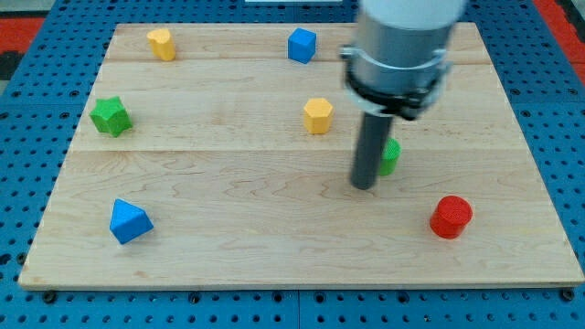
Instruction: Push the green star towards blue cube
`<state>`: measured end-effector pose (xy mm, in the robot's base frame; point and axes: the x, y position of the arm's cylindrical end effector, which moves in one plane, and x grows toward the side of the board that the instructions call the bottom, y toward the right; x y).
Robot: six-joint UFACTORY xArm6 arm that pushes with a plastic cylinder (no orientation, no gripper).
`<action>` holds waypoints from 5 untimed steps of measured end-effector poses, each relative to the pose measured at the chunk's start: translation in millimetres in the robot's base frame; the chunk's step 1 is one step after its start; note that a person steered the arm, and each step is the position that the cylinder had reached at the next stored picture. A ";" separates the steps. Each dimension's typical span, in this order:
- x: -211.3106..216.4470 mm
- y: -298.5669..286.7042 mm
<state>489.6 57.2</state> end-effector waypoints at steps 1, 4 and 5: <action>-33.7 1.7; -20.8 17.6; -43.2 -120.6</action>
<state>446.4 -63.4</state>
